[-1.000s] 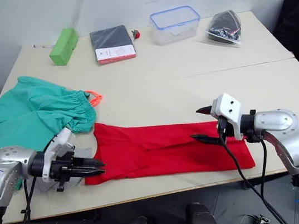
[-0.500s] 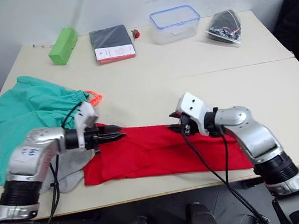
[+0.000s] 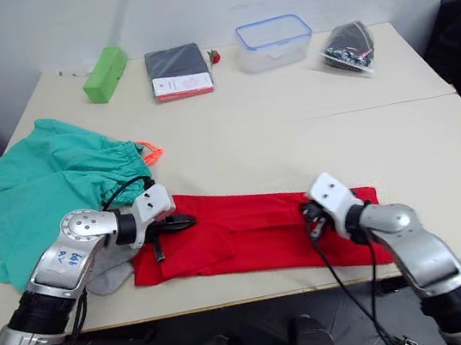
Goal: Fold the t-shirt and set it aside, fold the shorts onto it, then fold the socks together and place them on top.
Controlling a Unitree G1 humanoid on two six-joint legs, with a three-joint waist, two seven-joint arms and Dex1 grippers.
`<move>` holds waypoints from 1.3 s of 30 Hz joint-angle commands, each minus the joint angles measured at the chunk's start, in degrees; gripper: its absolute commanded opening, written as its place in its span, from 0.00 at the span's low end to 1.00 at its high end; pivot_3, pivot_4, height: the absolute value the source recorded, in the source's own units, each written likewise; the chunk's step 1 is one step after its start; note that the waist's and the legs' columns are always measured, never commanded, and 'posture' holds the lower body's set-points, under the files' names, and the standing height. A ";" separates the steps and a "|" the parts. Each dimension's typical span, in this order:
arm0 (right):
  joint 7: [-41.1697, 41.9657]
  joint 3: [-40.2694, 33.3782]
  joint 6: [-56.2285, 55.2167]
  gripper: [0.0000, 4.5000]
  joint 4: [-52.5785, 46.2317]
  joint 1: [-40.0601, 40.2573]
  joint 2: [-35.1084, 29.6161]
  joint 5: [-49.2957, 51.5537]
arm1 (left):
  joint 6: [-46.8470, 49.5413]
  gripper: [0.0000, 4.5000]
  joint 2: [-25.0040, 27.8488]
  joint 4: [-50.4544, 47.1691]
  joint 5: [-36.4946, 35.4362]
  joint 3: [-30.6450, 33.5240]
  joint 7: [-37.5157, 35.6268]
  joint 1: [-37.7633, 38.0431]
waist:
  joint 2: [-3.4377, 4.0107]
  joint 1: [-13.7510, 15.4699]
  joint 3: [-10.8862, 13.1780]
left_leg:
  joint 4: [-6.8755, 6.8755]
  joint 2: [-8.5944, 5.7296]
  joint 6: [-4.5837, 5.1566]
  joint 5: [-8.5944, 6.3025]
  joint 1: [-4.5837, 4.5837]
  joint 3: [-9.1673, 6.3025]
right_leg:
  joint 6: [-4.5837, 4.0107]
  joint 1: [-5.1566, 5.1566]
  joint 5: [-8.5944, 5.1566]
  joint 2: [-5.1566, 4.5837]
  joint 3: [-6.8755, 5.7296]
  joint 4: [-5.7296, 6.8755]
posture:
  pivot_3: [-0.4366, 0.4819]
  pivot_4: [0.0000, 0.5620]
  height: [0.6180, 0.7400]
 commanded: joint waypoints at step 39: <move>3.49 -15.35 -3.91 0.01 7.75 4.86 -7.78 6.48 | 0.91 0.00 -1.73 2.73 -3.32 7.91 2.51 5.15 | 0.24 0.35 0.01 | -0.80 0.00 -0.08 0.21 0.25 0.28 | 0.07 -0.01 0.04 0.01 0.03 -0.44 | 0.48 0.27 1.00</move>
